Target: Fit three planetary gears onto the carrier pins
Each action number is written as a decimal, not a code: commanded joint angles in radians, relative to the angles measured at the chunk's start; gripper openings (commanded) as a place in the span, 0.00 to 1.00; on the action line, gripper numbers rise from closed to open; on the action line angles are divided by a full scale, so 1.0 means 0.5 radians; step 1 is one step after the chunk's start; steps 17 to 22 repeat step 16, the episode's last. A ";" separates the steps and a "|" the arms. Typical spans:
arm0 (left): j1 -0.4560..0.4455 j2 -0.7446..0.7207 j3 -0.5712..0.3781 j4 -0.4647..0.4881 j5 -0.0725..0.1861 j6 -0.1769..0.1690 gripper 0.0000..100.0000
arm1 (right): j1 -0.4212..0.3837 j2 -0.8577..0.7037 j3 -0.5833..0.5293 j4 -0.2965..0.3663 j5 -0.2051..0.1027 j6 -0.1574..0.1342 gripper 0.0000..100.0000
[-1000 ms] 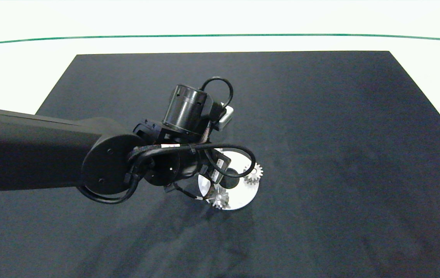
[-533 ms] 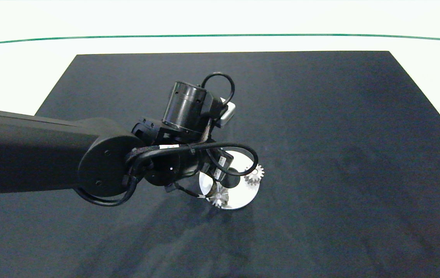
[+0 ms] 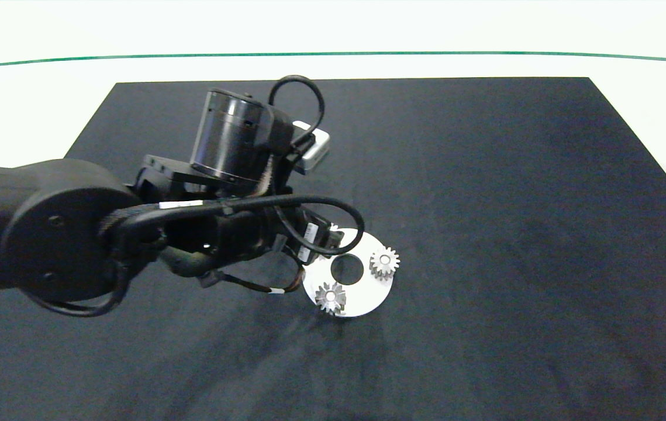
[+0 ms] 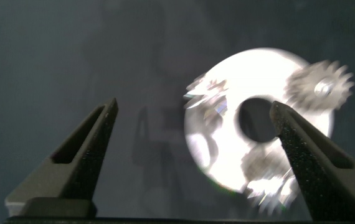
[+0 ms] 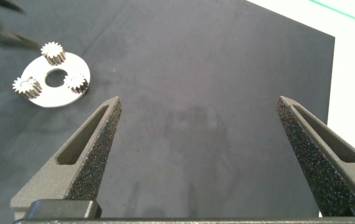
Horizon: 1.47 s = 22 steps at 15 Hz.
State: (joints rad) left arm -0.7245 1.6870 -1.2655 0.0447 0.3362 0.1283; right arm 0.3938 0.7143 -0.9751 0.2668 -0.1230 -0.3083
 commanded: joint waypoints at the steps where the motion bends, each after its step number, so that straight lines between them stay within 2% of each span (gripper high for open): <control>1: 0.292 -0.576 0.451 0.027 0.006 -0.011 1.00 | -0.018 0.001 0.020 0.003 -0.027 0.003 1.00; 3: 0.452 -0.889 0.666 0.030 0.003 -0.017 1.00 | -0.122 -0.008 0.079 0.006 -0.107 0.006 1.00; 4: 0.596 -1.058 0.749 0.043 0.003 -0.017 1.00 | -0.220 -0.023 0.208 0.003 -0.168 -0.009 1.00; 6: 0.774 -1.236 0.847 0.061 0.003 -0.014 1.00 | -0.364 -0.048 0.278 0.003 -0.251 -0.061 1.00; 8: 0.921 -1.423 0.988 0.067 0.003 0.016 1.00 | -0.558 -0.100 0.327 0.003 -0.322 -0.058 1.00; 12: 1.084 -1.935 1.209 0.067 0.003 0.072 1.00 | -0.947 -0.358 0.563 0.003 -0.322 -0.037 1.00; 14: 1.142 -2.171 1.267 0.070 0.003 0.142 1.00 | -1.076 -0.496 0.698 0.003 -0.322 -0.006 1.00; 16: 1.154 -2.334 1.307 0.070 0.003 0.148 1.00 | -1.082 -0.658 0.766 0.003 -0.322 -0.003 1.00; 22: 1.154 -2.334 1.307 0.070 0.003 0.148 1.00 | -1.082 -0.658 0.766 0.003 -0.322 -0.003 1.00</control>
